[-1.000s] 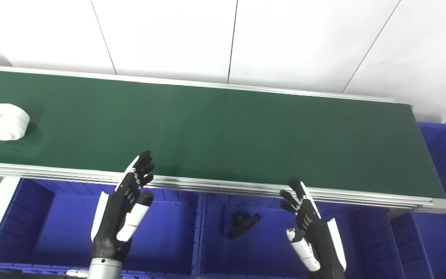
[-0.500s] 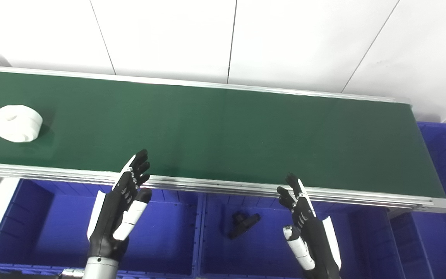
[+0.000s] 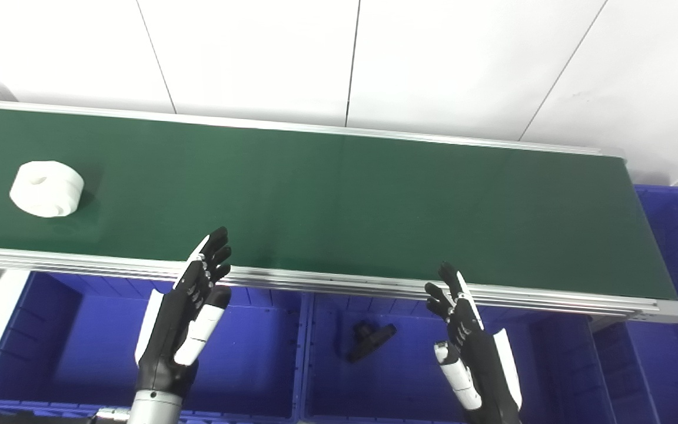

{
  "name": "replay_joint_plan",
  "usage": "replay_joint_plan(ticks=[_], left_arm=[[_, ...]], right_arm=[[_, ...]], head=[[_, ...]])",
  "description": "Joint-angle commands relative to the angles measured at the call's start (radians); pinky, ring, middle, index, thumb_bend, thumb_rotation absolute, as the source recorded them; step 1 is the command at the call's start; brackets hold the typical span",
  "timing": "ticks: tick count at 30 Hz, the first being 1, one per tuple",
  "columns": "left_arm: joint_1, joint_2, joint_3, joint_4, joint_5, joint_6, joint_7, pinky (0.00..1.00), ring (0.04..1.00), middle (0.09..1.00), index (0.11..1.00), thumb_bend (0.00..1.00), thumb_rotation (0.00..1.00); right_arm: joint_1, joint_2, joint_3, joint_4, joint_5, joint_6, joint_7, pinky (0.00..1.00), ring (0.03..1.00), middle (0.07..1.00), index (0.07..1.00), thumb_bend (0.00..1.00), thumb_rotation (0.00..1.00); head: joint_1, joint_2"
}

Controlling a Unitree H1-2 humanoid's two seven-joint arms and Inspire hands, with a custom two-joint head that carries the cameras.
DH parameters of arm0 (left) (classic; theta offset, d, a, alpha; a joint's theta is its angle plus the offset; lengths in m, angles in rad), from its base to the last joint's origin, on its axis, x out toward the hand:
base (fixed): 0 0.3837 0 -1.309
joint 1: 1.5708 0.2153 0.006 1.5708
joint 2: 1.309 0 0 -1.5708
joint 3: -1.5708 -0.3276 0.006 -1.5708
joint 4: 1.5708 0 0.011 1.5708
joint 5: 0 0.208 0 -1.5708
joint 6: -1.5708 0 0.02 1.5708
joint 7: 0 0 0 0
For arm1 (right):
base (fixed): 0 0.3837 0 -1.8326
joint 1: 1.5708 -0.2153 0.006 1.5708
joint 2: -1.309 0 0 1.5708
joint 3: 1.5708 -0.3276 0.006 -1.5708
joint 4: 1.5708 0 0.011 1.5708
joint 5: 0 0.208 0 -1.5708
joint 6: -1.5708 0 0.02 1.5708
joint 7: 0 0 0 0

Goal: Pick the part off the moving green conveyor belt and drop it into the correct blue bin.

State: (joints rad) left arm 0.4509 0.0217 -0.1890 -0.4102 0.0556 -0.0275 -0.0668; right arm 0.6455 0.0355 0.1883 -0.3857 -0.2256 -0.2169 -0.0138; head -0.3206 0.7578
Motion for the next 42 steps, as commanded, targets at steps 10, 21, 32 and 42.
replay_joint_plan(ticks=[10, 21, 32, 42], left_arm=[[0.009, -0.010, 0.002, -0.043, -0.001, -0.023, 0.004, 0.90, 0.919, 0.939, 0.915, 0.50, 0.84], [0.035, -0.010, -0.021, -0.042, -0.002, -0.035, -0.003, 0.95, 0.948, 0.969, 0.955, 0.50, 0.82], [0.024, -0.038, -0.044, 0.030, 0.036, -0.069, 0.016, 0.93, 0.937, 0.952, 0.938, 0.50, 0.81], [0.006, -0.097, -0.083, 0.149, 0.110, -0.135, 0.057, 0.85, 0.886, 0.919, 0.867, 0.47, 0.60]], right_arm=[[-0.029, 0.003, -0.015, 0.007, -0.016, -0.046, -0.032, 1.00, 1.000, 1.000, 1.000, 0.80, 0.93], [-0.042, 0.001, -0.020, 0.014, -0.004, -0.035, -0.032, 1.00, 1.000, 1.000, 1.000, 0.80, 0.95], [-0.056, -0.046, -0.041, 0.081, 0.050, -0.092, -0.022, 1.00, 1.000, 1.000, 1.000, 0.79, 0.96], [-0.093, -0.128, -0.086, 0.245, 0.128, -0.225, -0.007, 1.00, 1.000, 1.000, 1.000, 0.81, 1.00]], head=[[0.001, 0.001], [0.012, -0.004], [0.182, -0.085], [0.353, -0.225]])
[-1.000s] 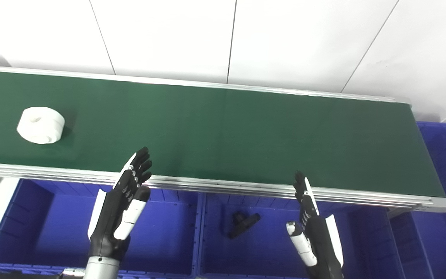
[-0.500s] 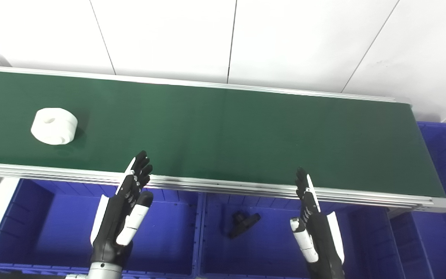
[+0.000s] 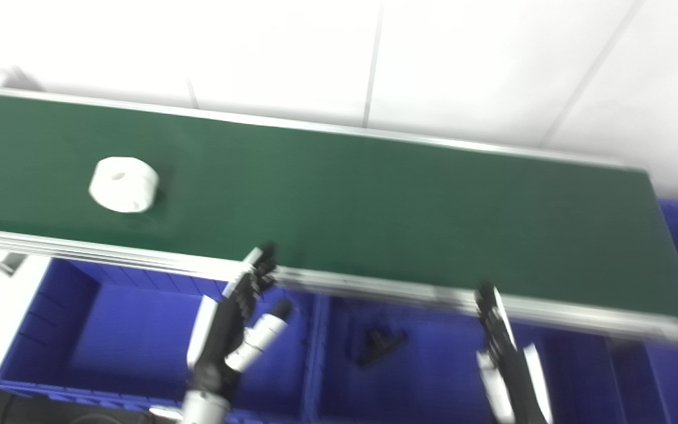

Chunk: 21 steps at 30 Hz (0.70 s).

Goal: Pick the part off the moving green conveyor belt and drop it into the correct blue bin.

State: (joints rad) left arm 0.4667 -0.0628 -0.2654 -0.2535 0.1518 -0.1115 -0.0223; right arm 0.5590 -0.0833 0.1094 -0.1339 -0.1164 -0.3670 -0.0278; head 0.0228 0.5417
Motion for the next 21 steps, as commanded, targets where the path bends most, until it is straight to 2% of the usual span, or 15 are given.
replay_joint_plan(ticks=[1, 3, 4, 10, 13, 16, 19, 21], left_arm=[[-0.014, -0.019, -0.007, 0.010, 0.020, -0.067, 0.021, 0.83, 0.876, 0.912, 0.855, 0.47, 0.58], [-0.018, -0.030, -0.010, 0.034, 0.029, -0.080, 0.033, 0.80, 0.856, 0.894, 0.829, 0.52, 0.57], [-0.020, -0.037, -0.013, 0.043, 0.028, -0.081, 0.036, 0.81, 0.861, 0.895, 0.825, 0.54, 0.58], [-0.030, -0.055, -0.018, 0.089, 0.038, -0.102, 0.045, 0.77, 0.852, 0.885, 0.809, 0.55, 0.58], [-0.039, -0.057, -0.018, 0.114, 0.053, -0.125, 0.056, 0.75, 0.836, 0.872, 0.797, 0.56, 0.57], [-0.043, -0.060, -0.020, 0.120, 0.055, -0.120, 0.061, 0.74, 0.831, 0.866, 0.792, 0.58, 0.58], [-0.042, -0.062, -0.023, 0.112, 0.066, -0.110, 0.063, 0.73, 0.819, 0.856, 0.787, 0.62, 0.59], [-0.045, -0.050, -0.030, 0.106, 0.080, -0.132, 0.057, 0.72, 0.814, 0.853, 0.786, 0.62, 0.59]], right_arm=[[-0.009, -0.015, -0.010, 0.008, 0.025, -0.082, 0.010, 1.00, 1.000, 1.000, 1.000, 0.81, 1.00], [-0.013, -0.023, -0.015, 0.025, 0.037, -0.081, 0.015, 1.00, 1.000, 1.000, 1.000, 0.82, 1.00], [-0.016, -0.027, -0.018, 0.031, 0.044, -0.079, 0.018, 1.00, 1.000, 1.000, 1.000, 0.84, 1.00], [-0.027, -0.038, -0.029, 0.053, 0.079, -0.065, 0.038, 1.00, 1.000, 1.000, 1.000, 0.87, 0.98], [-0.036, -0.048, -0.030, 0.070, 0.075, -0.079, 0.046, 1.00, 1.000, 1.000, 1.000, 0.85, 0.99], [-0.041, -0.057, -0.033, 0.081, 0.066, -0.089, 0.051, 1.00, 1.000, 1.000, 1.000, 0.82, 1.00], [-0.038, -0.057, -0.035, 0.072, 0.075, -0.081, 0.056, 1.00, 1.000, 1.000, 1.000, 0.81, 1.00], [-0.033, -0.056, -0.037, 0.062, 0.082, -0.079, 0.060, 1.00, 1.000, 1.000, 1.000, 0.81, 1.00]], head=[[0.017, -0.020], [0.029, -0.036], [0.045, -0.059], [0.087, -0.112], [0.096, -0.120], [0.111, -0.126], [0.127, -0.114], [0.133, -0.105]])
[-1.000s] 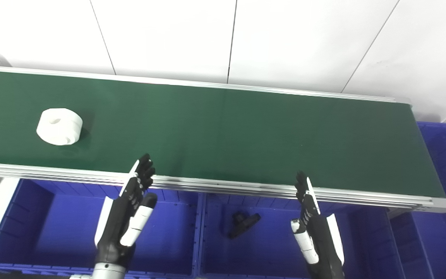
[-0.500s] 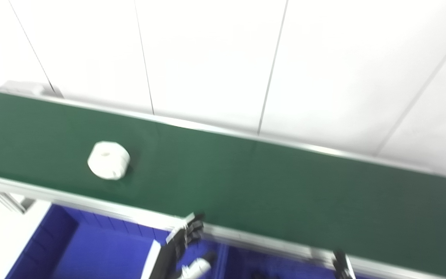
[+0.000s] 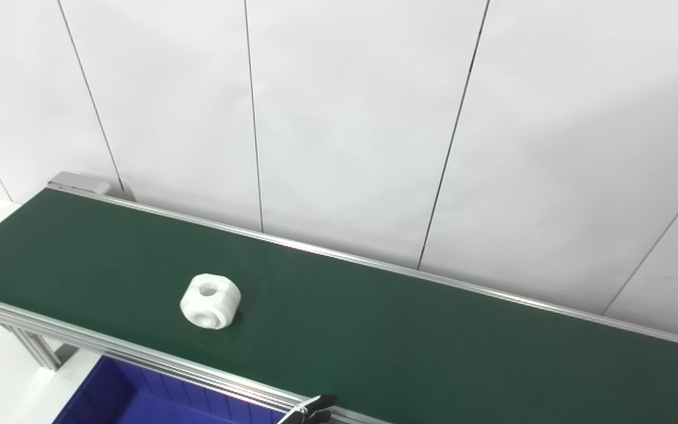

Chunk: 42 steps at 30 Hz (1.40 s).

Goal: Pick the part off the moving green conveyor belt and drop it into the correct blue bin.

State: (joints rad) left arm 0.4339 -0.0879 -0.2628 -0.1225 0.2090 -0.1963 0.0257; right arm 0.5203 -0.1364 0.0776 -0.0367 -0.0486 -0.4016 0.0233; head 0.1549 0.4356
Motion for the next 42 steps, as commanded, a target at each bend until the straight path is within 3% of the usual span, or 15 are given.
replay_joint_plan(ticks=[1, 2, 4, 5, 8, 13, 17, 19, 23, 29, 42], left_arm=[[-0.014, -0.017, -0.035, -0.026, 0.029, -0.062, 0.005, 0.71, 0.809, 0.851, 0.790, 0.61, 0.56], [-0.019, -0.004, -0.037, -0.043, 0.033, -0.070, -0.005, 0.70, 0.807, 0.849, 0.792, 0.61, 0.54], [-0.025, 0.019, -0.036, -0.095, 0.049, -0.059, -0.018, 0.68, 0.795, 0.821, 0.777, 0.74, 0.34], [-0.028, 0.029, -0.035, -0.125, 0.060, -0.048, -0.021, 0.66, 0.785, 0.810, 0.767, 0.79, 0.30], [-0.062, 0.094, -0.015, -0.219, 0.128, -0.029, -0.048, 0.62, 0.765, 0.787, 0.749, 0.88, 0.26], [-0.193, 0.276, 0.064, -0.337, 0.245, 0.016, -0.150, 0.56, 0.723, 0.770, 0.756, 0.99, 0.29], [-0.314, 0.414, 0.105, -0.345, 0.330, 0.023, -0.223, 0.60, 0.742, 0.778, 0.766, 1.00, 0.30], [-0.394, 0.483, 0.112, -0.323, 0.384, 0.014, -0.264, 0.69, 0.765, 0.779, 0.767, 1.00, 0.22], [-0.513, 0.558, 0.106, -0.220, 0.451, -0.013, -0.295, 0.74, 0.788, 0.783, 0.770, 1.00, 0.19], [-0.656, 0.613, 0.080, -0.007, 0.516, -0.044, -0.284, 0.79, 0.822, 0.806, 0.782, 1.00, 0.20], [-0.789, 0.611, 0.030, 0.334, 0.576, -0.091, -0.196, 0.76, 0.827, 0.836, 0.798, 1.00, 0.23]], right_arm=[[0.007, -0.003, -0.006, -0.037, 0.014, -0.045, 0.009, 1.00, 1.000, 1.000, 1.000, 0.79, 1.00], [0.010, -0.004, -0.005, -0.042, 0.017, -0.046, 0.012, 1.00, 1.000, 1.000, 1.000, 0.79, 1.00], [0.014, -0.003, -0.007, -0.050, 0.015, -0.045, 0.014, 1.00, 1.000, 1.000, 1.000, 0.78, 1.00], [0.016, -0.001, -0.008, -0.055, 0.012, -0.042, 0.013, 1.00, 1.000, 1.000, 1.000, 0.79, 1.00], [0.021, 0.001, -0.007, -0.071, -0.001, -0.033, 0.014, 1.00, 1.000, 1.000, 1.000, 0.78, 1.00], [0.031, 0.010, -0.001, -0.117, -0.023, 0.013, 0.015, 1.00, 1.000, 1.000, 1.000, 0.82, 1.00], [0.032, 0.018, 0.003, -0.137, -0.020, 0.031, 0.015, 1.00, 1.000, 1.000, 1.000, 0.83, 1.00], [0.032, 0.023, 0.004, -0.146, -0.015, 0.037, 0.015, 1.00, 1.000, 1.000, 1.000, 0.82, 1.00], [0.032, 0.029, 0.003, -0.152, -0.002, 0.046, 0.017, 1.00, 1.000, 1.000, 1.000, 0.82, 1.00], [0.035, 0.032, 0.001, -0.159, 0.005, 0.054, 0.017, 1.00, 1.000, 1.000, 1.000, 0.83, 1.00], [0.035, 0.040, 0.008, -0.157, 0.021, 0.040, 0.021, 1.00, 1.000, 1.000, 1.000, 0.83, 1.00]], head=[[0.001, 0.002], [0.008, 0.017], [0.012, 0.031], [0.014, 0.037], [0.020, 0.056], [0.021, 0.086], [0.016, 0.098], [0.013, 0.100], [0.008, 0.108], [0.004, 0.116], [-0.015, 0.129]])
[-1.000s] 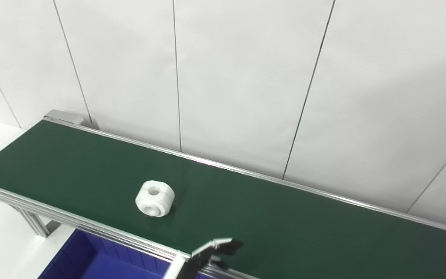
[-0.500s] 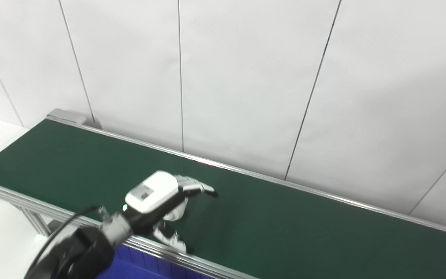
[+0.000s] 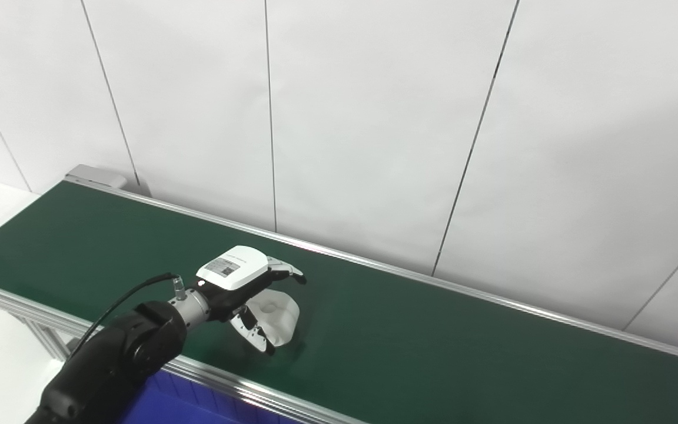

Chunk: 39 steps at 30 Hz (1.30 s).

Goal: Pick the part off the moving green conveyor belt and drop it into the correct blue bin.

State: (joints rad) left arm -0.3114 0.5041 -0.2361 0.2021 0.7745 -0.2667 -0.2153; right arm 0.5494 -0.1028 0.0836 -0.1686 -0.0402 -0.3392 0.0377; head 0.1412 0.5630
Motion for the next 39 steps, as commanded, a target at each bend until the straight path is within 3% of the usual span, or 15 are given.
replay_joint_plan(ticks=[1, 10, 12, 14, 15, 16, 17, 18, 21, 28, 33, 35, 39], left_arm=[[-0.049, 0.019, -0.003, 0.026, 0.014, -0.023, 0.053, 0.76, 0.825, 0.836, 0.796, 1.00, 0.23], [-0.092, -0.003, -0.086, 0.128, 0.098, 0.011, 0.102, 0.80, 0.822, 0.816, 0.769, 0.99, 0.22], [-0.096, -0.011, -0.094, 0.130, 0.105, 0.032, 0.099, 0.79, 0.808, 0.799, 0.749, 0.99, 0.21], [-0.096, -0.025, -0.095, 0.133, 0.102, 0.054, 0.100, 0.69, 0.733, 0.737, 0.698, 0.98, 0.17], [-0.095, -0.031, -0.095, 0.136, 0.097, 0.060, 0.105, 0.64, 0.673, 0.684, 0.654, 0.95, 0.13], [-0.096, -0.035, -0.096, 0.148, 0.090, 0.052, 0.118, 0.59, 0.624, 0.640, 0.603, 0.86, 0.10], [-0.098, -0.038, -0.096, 0.165, 0.079, 0.026, 0.142, 0.54, 0.566, 0.586, 0.535, 0.66, 0.08], [-0.099, -0.039, -0.095, 0.181, 0.065, -0.002, 0.163, 0.50, 0.523, 0.546, 0.499, 0.58, 0.04], [-0.094, -0.044, -0.079, 0.189, -0.002, -0.040, 0.177, 0.45, 0.492, 0.519, 0.469, 0.53, 0.01], [-0.073, -0.060, -0.042, 0.155, -0.116, -0.057, 0.170, 0.43, 0.491, 0.513, 0.464, 0.52, 0.00], [-0.067, -0.059, -0.037, 0.131, -0.130, -0.042, 0.164, 0.42, 0.491, 0.517, 0.462, 0.52, 0.00], [-0.067, -0.055, -0.034, 0.125, -0.136, -0.064, 0.177, 0.41, 0.478, 0.513, 0.462, 0.52, 0.00], [-0.057, -0.043, -0.019, 0.067, -0.154, -0.058, 0.157, 0.38, 0.455, 0.508, 0.467, 0.52, 0.00]], right_arm=[[0.007, 0.008, 0.003, -0.025, 0.013, -0.023, 0.006, 1.00, 1.000, 1.000, 1.000, 0.83, 1.00], [0.011, 0.015, 0.005, -0.025, 0.003, -0.025, 0.003, 1.00, 1.000, 1.000, 1.000, 0.85, 1.00], [0.012, 0.016, 0.004, -0.026, 0.000, -0.026, 0.002, 1.00, 1.000, 1.000, 1.000, 0.85, 1.00], [0.013, 0.018, 0.003, -0.026, -0.005, -0.029, 0.001, 1.00, 1.000, 1.000, 1.000, 0.86, 1.00], [0.014, 0.018, 0.003, -0.026, -0.007, -0.030, 0.000, 1.00, 1.000, 1.000, 1.000, 0.85, 1.00], [0.013, 0.018, 0.003, -0.026, -0.007, -0.031, 0.001, 1.00, 1.000, 1.000, 1.000, 0.85, 1.00], [0.014, 0.018, 0.003, -0.027, -0.008, -0.031, 0.001, 1.00, 1.000, 1.000, 1.000, 0.84, 1.00], [0.014, 0.018, 0.003, -0.027, -0.008, -0.031, 0.002, 1.00, 1.000, 1.000, 1.000, 0.84, 1.00], [0.016, 0.019, 0.003, -0.031, -0.010, -0.030, 0.002, 1.00, 1.000, 1.000, 1.000, 0.84, 1.00], [0.014, 0.016, 0.002, -0.027, -0.001, -0.027, 0.006, 1.00, 1.000, 1.000, 1.000, 0.85, 1.00], [0.013, 0.014, 0.002, -0.032, -0.004, -0.024, 0.006, 1.00, 1.000, 1.000, 1.000, 0.84, 1.00], [0.011, 0.011, 0.001, -0.031, 0.004, -0.023, 0.009, 1.00, 1.000, 1.000, 1.000, 0.84, 1.00], [0.009, 0.001, -0.004, -0.040, 0.013, -0.016, 0.015, 1.00, 1.000, 1.000, 1.000, 0.84, 1.00]], head=[[-0.003, 0.003], [-0.012, 0.010], [-0.015, 0.012], [-0.015, 0.015], [-0.015, 0.015], [-0.016, 0.016], [-0.016, 0.016], [-0.017, 0.016], [-0.019, 0.017], [-0.020, 0.020], [-0.017, 0.025], [-0.010, 0.031], [0.029, 0.058]])
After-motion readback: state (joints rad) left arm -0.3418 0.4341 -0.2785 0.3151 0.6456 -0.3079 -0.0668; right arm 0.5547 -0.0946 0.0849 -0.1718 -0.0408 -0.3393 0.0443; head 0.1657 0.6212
